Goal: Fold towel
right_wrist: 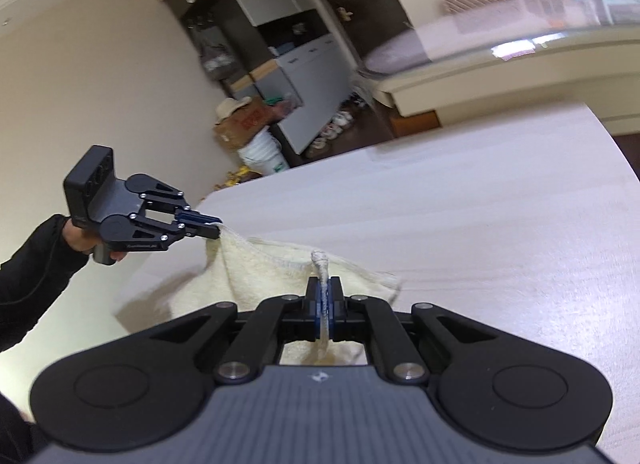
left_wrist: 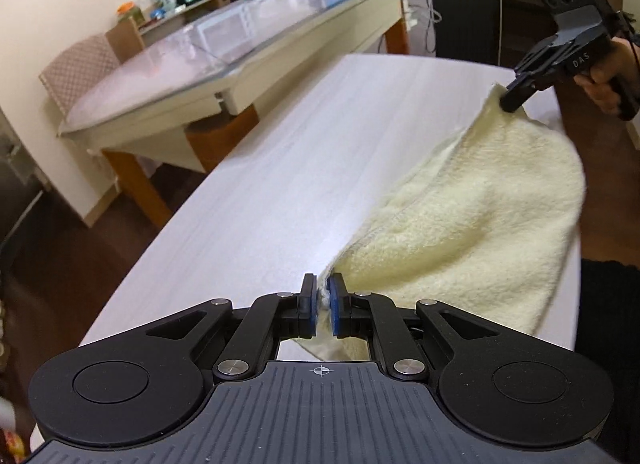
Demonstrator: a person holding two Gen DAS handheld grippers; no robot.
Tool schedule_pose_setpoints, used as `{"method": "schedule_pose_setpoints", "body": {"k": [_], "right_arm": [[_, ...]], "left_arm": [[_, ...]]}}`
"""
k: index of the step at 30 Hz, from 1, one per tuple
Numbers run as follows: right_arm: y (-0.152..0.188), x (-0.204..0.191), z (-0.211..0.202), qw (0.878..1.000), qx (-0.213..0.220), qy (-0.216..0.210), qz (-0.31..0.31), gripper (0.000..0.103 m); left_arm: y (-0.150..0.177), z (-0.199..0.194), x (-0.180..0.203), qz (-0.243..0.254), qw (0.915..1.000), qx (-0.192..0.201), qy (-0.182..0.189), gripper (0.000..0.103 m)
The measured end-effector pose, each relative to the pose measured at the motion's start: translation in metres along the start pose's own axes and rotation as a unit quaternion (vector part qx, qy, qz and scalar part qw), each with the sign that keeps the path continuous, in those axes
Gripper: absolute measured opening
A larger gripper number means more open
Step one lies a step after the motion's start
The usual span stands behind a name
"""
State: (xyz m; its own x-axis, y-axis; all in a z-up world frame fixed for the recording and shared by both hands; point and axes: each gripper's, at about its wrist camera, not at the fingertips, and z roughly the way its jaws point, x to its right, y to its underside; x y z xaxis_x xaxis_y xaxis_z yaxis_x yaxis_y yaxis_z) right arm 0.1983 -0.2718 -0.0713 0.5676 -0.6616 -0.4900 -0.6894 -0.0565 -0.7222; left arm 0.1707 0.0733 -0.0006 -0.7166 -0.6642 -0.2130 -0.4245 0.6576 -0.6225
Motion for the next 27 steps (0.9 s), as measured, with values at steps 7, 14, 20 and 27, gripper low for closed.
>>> {"method": "schedule_pose_setpoints", "body": {"k": [7, 14, 20, 27], "right_arm": [[0.002, 0.014, 0.003, 1.0, 0.018, 0.017, 0.018, 0.004], [0.003, 0.019, 0.01, 0.999, 0.011, 0.049, 0.012, 0.004], [0.004, 0.017, 0.01, 0.998, -0.007, 0.067, -0.015, 0.006], [-0.006, 0.003, 0.016, 0.991, -0.02, 0.098, -0.092, 0.008]], "left_arm": [[0.009, 0.01, -0.012, -0.025, 0.9996, -0.014, -0.004, 0.008], [0.012, 0.018, -0.015, -0.028, 0.9992, -0.022, -0.018, 0.011], [0.011, 0.027, -0.02, -0.033, 0.9987, -0.028, -0.029, 0.014], [0.016, 0.021, -0.024, -0.051, 0.9966, -0.036, -0.053, 0.017]]}}
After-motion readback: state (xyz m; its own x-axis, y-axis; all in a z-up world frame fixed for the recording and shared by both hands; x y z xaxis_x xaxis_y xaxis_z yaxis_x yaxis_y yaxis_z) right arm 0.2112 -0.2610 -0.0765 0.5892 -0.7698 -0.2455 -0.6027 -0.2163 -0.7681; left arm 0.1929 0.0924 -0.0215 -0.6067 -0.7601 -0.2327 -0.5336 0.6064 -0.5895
